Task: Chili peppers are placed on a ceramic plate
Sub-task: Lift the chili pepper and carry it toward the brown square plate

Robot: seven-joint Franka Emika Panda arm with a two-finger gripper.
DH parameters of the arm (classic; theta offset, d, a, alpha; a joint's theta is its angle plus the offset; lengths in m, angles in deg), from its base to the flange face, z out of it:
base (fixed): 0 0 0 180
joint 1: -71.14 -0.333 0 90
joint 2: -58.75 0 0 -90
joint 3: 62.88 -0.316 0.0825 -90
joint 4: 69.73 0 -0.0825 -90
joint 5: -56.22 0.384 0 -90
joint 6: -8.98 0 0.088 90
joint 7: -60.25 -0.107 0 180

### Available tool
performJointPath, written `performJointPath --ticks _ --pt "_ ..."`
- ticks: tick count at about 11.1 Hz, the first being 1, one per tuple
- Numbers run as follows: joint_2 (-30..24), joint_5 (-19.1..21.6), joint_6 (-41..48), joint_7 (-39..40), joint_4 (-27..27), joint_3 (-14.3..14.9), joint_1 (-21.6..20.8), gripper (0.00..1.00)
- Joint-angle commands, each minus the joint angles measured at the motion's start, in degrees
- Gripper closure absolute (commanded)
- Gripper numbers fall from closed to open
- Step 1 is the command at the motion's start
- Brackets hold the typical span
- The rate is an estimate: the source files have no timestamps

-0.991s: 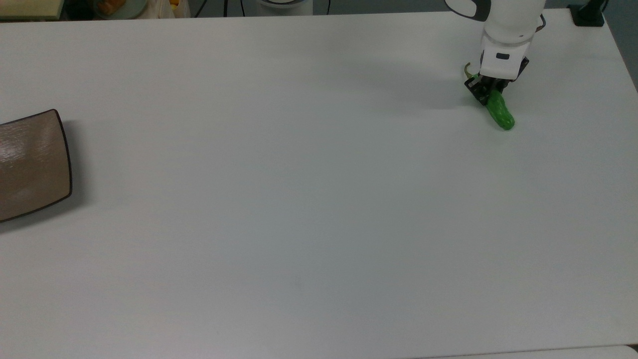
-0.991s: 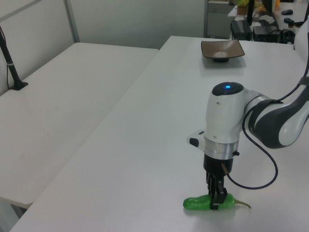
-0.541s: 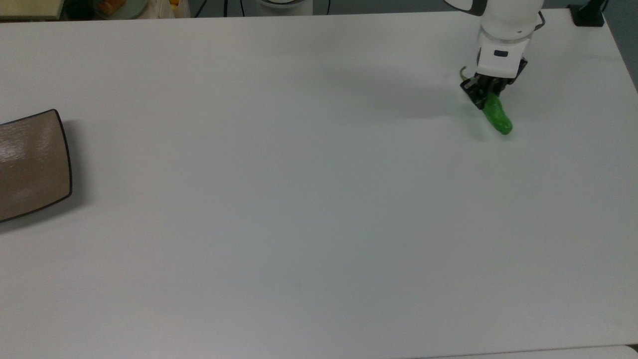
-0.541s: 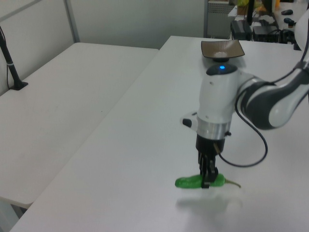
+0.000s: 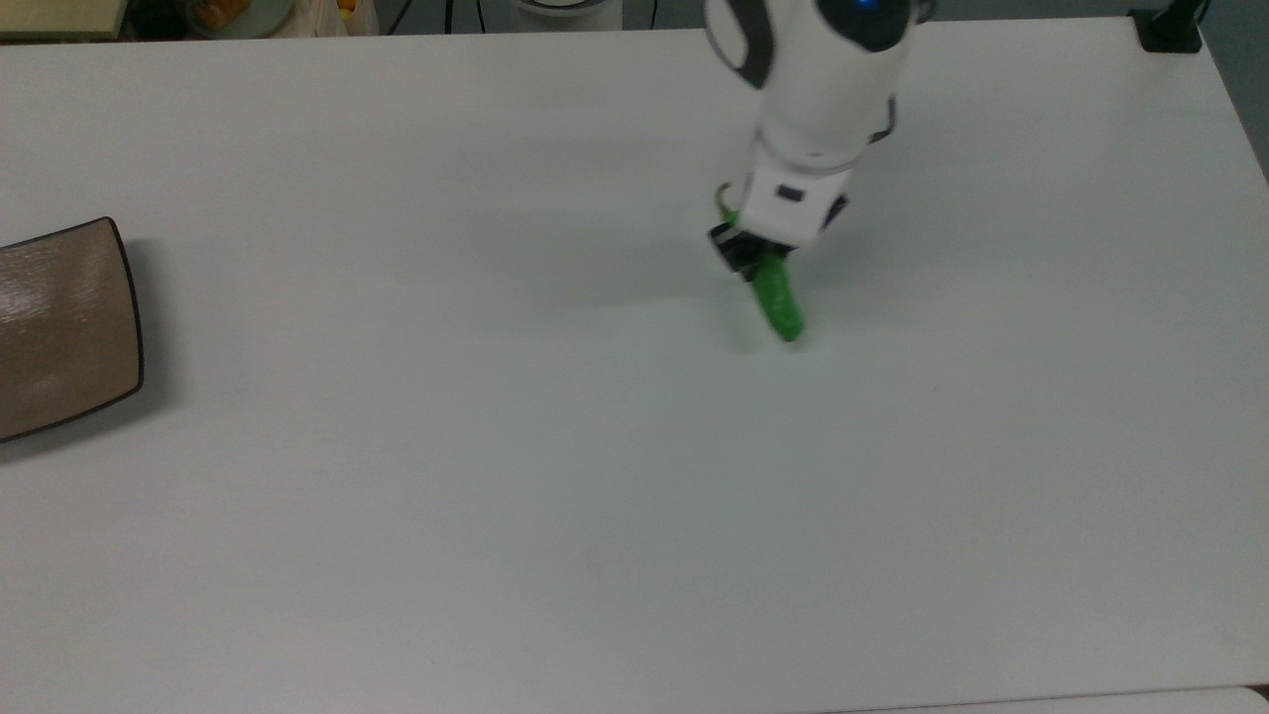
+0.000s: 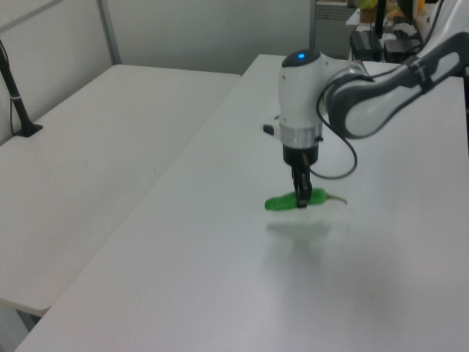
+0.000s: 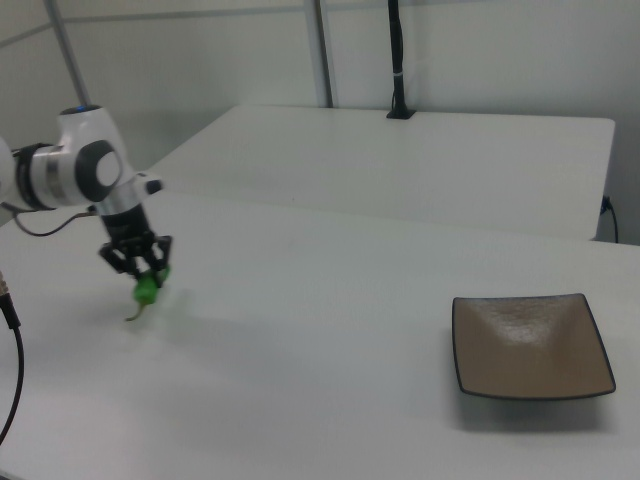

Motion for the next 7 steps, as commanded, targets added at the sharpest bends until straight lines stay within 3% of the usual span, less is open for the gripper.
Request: performJointPath --ticks 1,4,7 --pt "-1.5 3.1 5.4 11.7 3.4 10.7 0.3 0.90" --pt "-3.0 8.7 6.0 24.0 5.2 21.1 1.4 0.90" --pt "-2.6 18.6 7.8 34.1 9.1 30.6 3.2 0.90"
